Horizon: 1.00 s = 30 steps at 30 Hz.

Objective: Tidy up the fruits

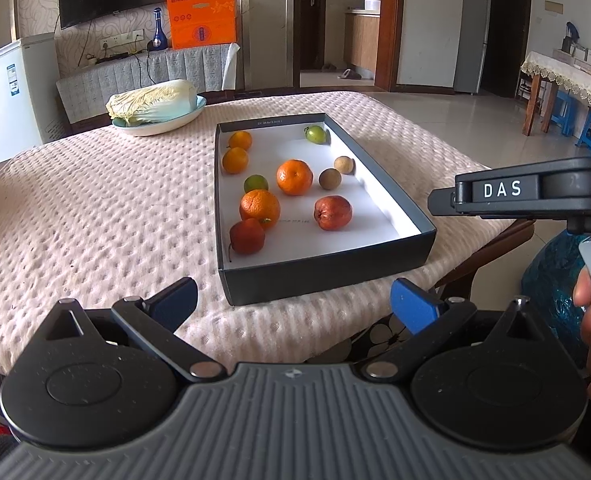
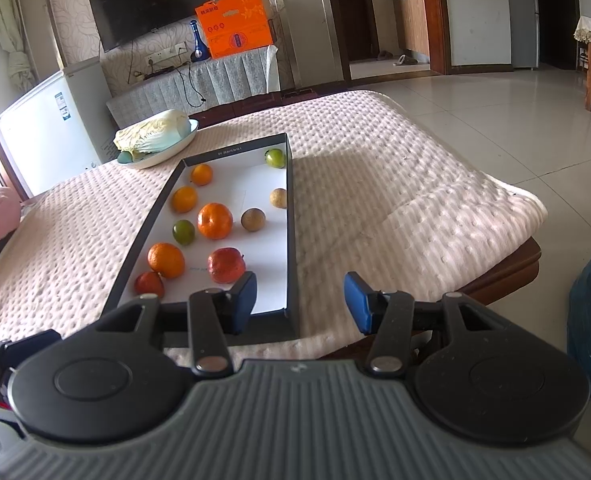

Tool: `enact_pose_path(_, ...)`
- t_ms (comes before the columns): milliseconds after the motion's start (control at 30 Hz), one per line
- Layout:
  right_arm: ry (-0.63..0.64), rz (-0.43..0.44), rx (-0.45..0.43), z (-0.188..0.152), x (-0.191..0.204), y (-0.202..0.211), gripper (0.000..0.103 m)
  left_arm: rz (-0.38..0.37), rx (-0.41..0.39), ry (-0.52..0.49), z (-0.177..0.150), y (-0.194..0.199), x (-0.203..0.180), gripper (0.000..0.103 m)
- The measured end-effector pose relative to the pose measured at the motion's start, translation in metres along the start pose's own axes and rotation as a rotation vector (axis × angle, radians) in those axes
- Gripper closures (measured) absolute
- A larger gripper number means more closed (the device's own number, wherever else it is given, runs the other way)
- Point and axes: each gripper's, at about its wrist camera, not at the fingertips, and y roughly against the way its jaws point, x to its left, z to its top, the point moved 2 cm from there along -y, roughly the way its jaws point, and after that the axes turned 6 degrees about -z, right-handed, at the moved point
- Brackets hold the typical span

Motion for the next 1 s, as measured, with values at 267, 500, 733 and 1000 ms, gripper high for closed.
enact_pose_path(267, -0.002, 0.000, -0.001, 0.0000, -0.0003, 0.0002, 0.052, 0.000, 0.001, 0.000, -0.0005, -0.0009, 0.0002, 0.000)
enact_pose_path(500, -0.003, 0.000, -0.001, -0.0001, -0.0012, -0.0001, 0.052, 0.001, 0.002, 0.001, -0.0004, -0.0009, 0.0005, 0.000)
enact_pose_path(733, -0.003, 0.000, -0.001, 0.0000, -0.0012, 0.0000, 0.052, 0.003, 0.002, -0.002, -0.0014, -0.0025, 0.0005, 0.000)
enact_pose_path(1000, -0.003, 0.000, -0.001, 0.0000, -0.0014, 0.0001, 0.052, 0.004, 0.003, -0.002, -0.0014, -0.0021, 0.0006, 0.000)
